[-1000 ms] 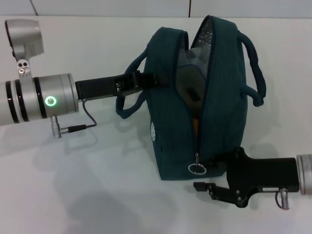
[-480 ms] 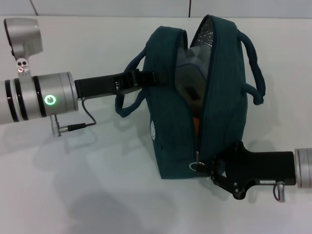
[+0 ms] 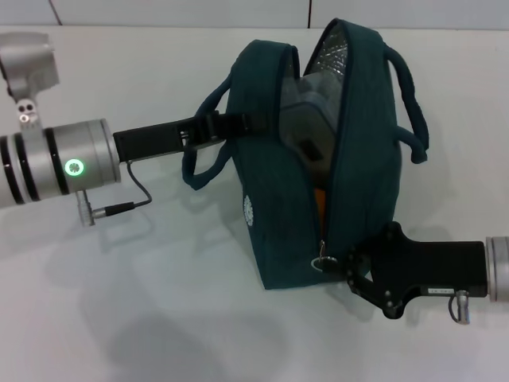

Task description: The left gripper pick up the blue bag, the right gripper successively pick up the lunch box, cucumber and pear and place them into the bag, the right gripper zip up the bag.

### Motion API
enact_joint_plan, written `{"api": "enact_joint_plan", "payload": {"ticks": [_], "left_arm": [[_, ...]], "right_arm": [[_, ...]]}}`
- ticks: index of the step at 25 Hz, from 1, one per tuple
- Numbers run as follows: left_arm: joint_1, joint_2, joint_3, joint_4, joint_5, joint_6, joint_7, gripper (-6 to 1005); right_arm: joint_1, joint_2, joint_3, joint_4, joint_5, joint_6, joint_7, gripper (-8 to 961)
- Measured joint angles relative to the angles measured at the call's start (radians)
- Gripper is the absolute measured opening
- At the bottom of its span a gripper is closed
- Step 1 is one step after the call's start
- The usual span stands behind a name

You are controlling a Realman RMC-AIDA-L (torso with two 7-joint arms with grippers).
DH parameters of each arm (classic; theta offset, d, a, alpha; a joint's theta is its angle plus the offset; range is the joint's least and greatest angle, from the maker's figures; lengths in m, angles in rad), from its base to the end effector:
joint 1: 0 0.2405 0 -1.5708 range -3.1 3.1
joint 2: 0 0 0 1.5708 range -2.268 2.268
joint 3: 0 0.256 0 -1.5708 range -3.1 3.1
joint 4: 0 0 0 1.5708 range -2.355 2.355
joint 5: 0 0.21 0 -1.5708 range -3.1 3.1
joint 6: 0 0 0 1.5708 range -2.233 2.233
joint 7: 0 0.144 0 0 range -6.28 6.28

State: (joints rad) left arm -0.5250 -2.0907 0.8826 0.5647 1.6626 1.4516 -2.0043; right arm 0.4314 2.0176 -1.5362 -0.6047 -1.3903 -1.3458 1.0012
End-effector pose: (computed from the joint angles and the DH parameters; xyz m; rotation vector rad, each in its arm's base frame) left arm -0.2364 0.3400 -0.0200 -2.4212 -1.5581 -1.0988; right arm 0.2410 0.2904 -0.0695 -2.9366 0.0839 0.6744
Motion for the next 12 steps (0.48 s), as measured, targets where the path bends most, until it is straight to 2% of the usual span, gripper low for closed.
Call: {"api": "enact_joint_plan", "payload": {"ticks": [4, 9, 12], "left_arm": [[0.014, 0.002, 0.004, -0.004, -0.015, 0.01, 0.039, 51], [0.024, 0.002, 0.005, -0.014, -0.019, 0.052, 0.133, 134], [0.03, 0.002, 0.005, -0.014, -0.018, 0.058, 0.167, 241]], "right_arm": [[-0.004, -0.002, 0.007, -0.002, 0.004, -0.018, -0.009, 13], [-0.022, -0.002, 0.053, -0.008, 0.005, -0.068, -0.045, 13], [-0.027, -0.003, 0.073, -0.015, 0.005, -0.089, -0.057, 12]]}}
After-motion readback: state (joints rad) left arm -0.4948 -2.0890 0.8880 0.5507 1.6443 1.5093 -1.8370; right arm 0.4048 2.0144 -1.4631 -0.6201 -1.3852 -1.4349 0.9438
